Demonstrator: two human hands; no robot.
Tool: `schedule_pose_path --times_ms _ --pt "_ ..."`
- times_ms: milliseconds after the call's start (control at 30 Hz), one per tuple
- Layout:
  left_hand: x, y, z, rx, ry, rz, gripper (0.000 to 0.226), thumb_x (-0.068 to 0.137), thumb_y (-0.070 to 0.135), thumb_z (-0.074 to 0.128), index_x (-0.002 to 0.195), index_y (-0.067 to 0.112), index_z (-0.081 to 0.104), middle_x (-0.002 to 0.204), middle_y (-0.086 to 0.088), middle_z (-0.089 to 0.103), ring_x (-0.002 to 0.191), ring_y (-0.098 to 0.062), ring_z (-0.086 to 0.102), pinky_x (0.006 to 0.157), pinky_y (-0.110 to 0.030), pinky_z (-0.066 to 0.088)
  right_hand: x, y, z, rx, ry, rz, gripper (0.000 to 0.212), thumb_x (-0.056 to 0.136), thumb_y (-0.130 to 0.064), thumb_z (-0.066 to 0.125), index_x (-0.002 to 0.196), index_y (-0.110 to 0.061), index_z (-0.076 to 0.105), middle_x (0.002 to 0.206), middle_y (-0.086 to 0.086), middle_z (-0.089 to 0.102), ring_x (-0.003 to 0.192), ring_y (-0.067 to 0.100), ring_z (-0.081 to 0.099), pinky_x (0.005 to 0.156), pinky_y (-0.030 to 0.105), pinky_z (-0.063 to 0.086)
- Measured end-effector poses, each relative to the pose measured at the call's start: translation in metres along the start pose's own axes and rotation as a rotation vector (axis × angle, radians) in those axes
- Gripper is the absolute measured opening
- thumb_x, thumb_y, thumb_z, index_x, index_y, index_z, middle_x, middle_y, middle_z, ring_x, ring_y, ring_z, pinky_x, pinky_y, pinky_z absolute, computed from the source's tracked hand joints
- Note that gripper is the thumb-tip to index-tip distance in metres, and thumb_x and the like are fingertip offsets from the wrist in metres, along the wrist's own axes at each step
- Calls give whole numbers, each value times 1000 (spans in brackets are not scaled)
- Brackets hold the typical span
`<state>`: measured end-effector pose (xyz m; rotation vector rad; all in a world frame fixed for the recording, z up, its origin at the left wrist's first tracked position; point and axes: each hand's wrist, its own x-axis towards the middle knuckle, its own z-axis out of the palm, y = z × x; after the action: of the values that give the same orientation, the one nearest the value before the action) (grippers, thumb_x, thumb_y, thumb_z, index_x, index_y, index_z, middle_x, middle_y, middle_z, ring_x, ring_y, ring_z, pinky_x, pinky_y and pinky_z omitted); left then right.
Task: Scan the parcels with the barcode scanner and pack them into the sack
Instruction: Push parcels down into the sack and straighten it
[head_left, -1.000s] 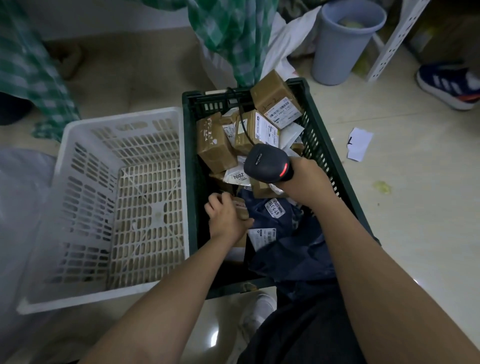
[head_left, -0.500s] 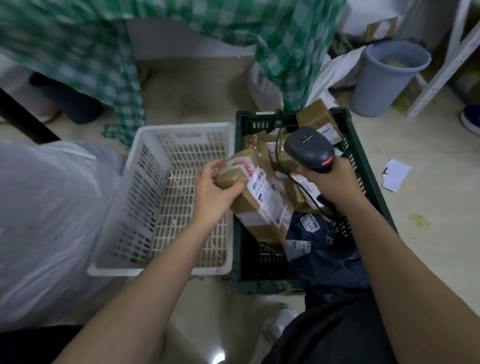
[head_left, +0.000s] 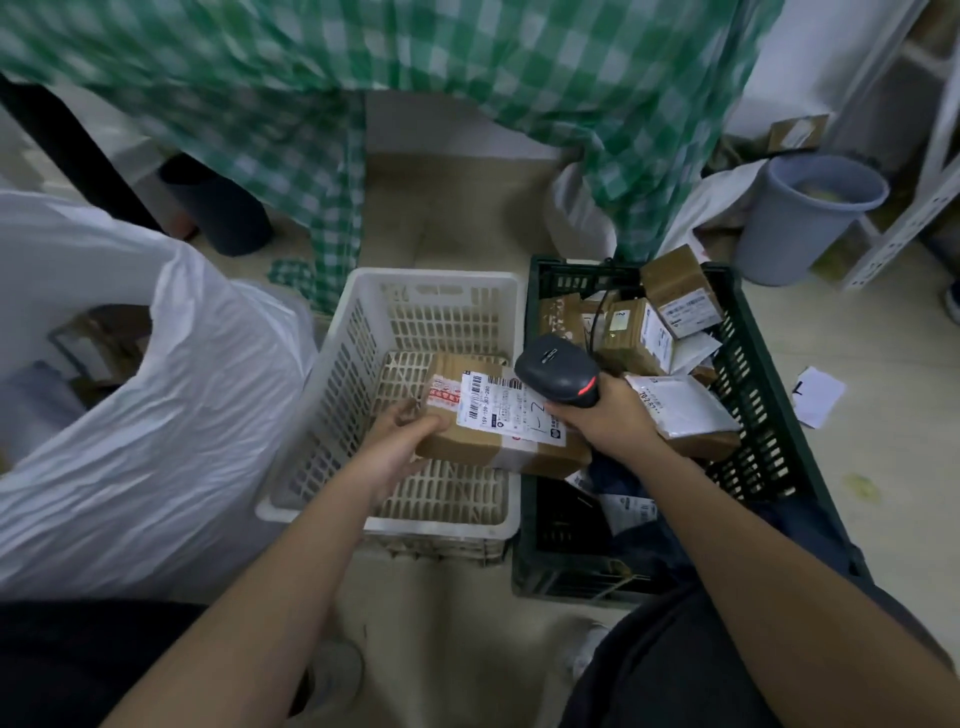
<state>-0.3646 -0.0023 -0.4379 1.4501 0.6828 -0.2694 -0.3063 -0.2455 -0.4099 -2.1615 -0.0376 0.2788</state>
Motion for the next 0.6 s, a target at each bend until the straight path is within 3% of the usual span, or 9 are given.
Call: schedule_pose_path --times_ms 100,200,333,433,500,600 --pt "-3 9 -1 107 -41 0 54 82 36 73 127 14 53 121 -5 62 105 -17 61 92 -36 52 0 -5 -3 -89 -46 -4 28 77 -28 80 99 -20 64 93 0 68 89 17 61 72 28 45" --pt "-2 19 -4 99 -10 88 36 86 30 71 117 19 57 112 -3 66 96 -14 64 88 -32 52 -1 -11 -9 -150 -95 -46 29 76 -28 81 100 -19 67 94 0 71 92 18 64 75 31 50" --pt "-2 35 -19 76 57 234 59 82 29 74 135 13 53 123 -2 64 104 -18 65 96 -39 51 -5 -28 -20 -283 -81 -166 18 73 -34 81 82 -26 66 81 -3 69 81 19 64 67 32 49" --pt "-7 47 -26 75 75 331 55 81 26 75 132 18 57 120 2 67 99 -10 67 87 -28 55 -14 -43 -23 -287 -75 -244 33 75 -26 80 64 -34 50 64 -17 55 67 8 56 55 23 38" --pt "-10 54 -28 71 81 369 54 81 21 75 132 17 57 117 3 68 95 -5 67 79 -20 55 -18 -52 -24 -340 -72 -304 32 77 -24 78 66 -30 49 63 -15 53 69 14 59 53 23 36" --pt "-13 62 -28 93 85 408 54 84 16 73 134 14 53 113 6 66 85 8 65 67 -8 50 -25 -65 -26 -519 -94 -362 22 80 -24 72 74 -23 51 76 1 62 82 26 61 60 28 34"
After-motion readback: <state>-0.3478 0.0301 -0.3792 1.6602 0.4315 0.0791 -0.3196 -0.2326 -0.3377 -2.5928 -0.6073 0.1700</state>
